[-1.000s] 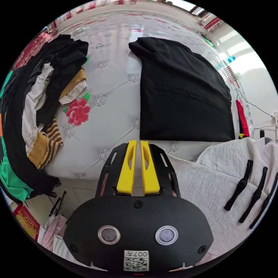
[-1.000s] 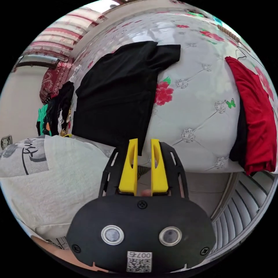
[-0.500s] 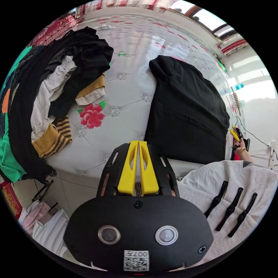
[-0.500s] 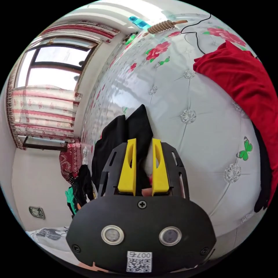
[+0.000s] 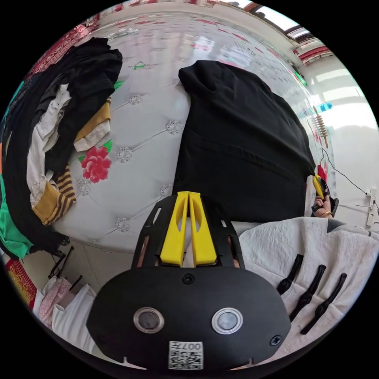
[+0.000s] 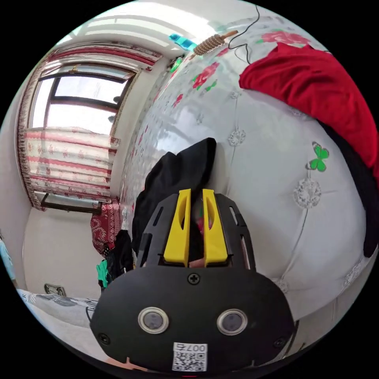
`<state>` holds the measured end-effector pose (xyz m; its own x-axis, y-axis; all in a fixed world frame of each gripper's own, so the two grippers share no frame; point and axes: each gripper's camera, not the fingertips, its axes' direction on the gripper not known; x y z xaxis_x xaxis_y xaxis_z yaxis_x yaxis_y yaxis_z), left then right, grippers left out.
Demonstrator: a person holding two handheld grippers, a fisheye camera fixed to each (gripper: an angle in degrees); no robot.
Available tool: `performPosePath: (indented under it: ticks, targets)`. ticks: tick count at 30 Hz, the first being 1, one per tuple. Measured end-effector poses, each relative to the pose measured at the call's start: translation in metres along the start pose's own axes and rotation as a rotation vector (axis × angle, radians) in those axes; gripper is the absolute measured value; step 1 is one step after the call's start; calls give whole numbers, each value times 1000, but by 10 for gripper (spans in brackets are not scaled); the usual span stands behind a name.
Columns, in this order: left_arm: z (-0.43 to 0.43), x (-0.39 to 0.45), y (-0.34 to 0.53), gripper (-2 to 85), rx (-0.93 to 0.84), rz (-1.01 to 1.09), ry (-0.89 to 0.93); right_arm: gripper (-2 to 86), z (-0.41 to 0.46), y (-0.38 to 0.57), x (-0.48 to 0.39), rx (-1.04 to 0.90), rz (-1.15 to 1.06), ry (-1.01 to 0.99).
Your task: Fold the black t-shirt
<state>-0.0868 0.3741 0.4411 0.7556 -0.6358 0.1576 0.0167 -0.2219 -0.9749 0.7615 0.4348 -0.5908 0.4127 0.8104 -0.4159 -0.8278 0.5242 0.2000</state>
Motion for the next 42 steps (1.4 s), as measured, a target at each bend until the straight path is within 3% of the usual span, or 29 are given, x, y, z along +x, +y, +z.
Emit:
performPosePath:
  ticks: [2,10,13,17,21,25,32,35,36,38,40,42]
  targets:
    - [-3,4,-4,-9,15,24,-5,30,-10,4,-6,4,-27,7]
    - [7,-18,12,34,-11,0,-12,47,-26,68,-66,-417,-420,291]
    - [9,-30,14,44,4,-30,15,50,-29,84,-78,-445,-468,368]
    - [0,-57,-15,61,106,-152,172,52,-30,65,-89,-337,-347,244]
    - [-5,-79,-60,80,191,-280,350,58,-18,26,-80,-177,-41,32]
    - [-13,-69,-86,78,229,-239,333,59,5,7,-87,-87,144,-67]
    - [-2,-57,-88,63,168,-206,278,22,27,-13,-154,-46,150,-16]
    - [-3,-63,-81,56,161,-241,288,6,22,-21,-239,-8,-112,150]
    - [-4,-64,-79,52,161,-246,285,4,31,-19,-288,-50,-308,263]
    - [-6,-64,-77,48,160,-249,281,2,56,-4,-360,-149,-634,427]
    - [-8,-62,-77,44,158,-246,279,3,106,37,-429,-366,-1010,555]
    - [-8,-57,-78,40,162,-241,281,6,143,74,-454,-516,-1205,629]
